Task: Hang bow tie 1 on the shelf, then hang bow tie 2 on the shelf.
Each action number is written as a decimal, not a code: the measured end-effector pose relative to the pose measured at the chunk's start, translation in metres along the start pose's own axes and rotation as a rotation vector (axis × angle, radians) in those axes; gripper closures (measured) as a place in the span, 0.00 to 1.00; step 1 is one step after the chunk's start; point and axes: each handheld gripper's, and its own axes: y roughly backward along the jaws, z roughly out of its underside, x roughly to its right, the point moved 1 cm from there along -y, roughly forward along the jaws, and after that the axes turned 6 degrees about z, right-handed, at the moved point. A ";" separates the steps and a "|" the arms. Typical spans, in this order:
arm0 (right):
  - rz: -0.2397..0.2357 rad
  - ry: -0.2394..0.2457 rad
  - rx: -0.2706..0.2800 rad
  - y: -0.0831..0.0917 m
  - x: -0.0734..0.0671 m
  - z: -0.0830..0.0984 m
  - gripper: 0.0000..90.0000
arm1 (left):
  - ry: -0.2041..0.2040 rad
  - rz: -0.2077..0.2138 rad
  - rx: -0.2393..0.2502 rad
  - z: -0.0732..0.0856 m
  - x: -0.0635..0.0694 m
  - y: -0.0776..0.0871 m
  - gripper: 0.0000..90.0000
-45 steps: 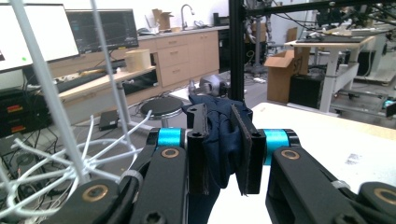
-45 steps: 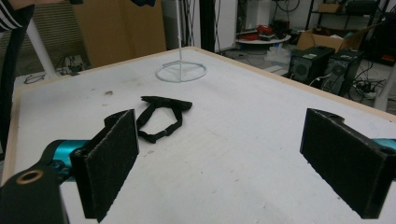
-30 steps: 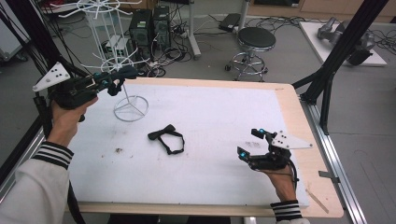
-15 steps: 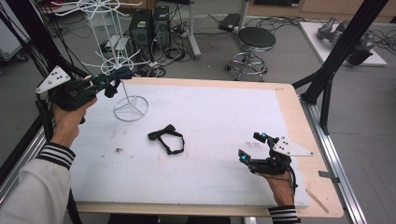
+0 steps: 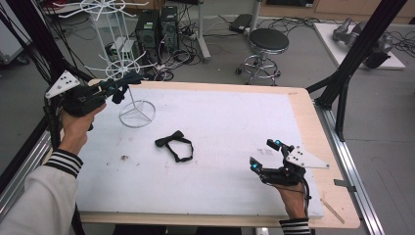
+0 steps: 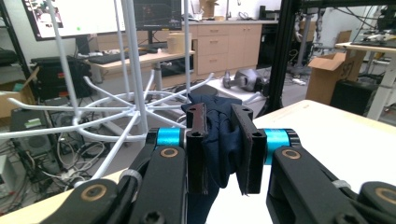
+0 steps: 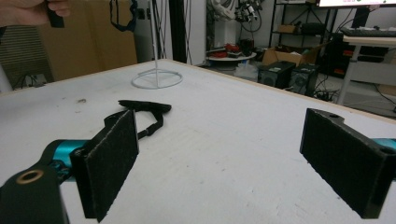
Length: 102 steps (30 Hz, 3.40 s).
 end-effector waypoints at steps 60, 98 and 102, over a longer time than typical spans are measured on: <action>0.186 -0.016 0.147 0.009 -0.005 0.030 0.12 | -0.075 -0.023 0.087 0.041 0.049 0.067 0.15; 0.215 -0.008 0.112 0.002 -0.009 0.049 0.12 | -0.085 0.014 0.102 0.056 0.064 0.073 0.15; 0.214 -0.011 0.110 0.002 -0.009 0.049 0.12 | -0.089 0.017 0.100 0.054 0.065 0.073 0.15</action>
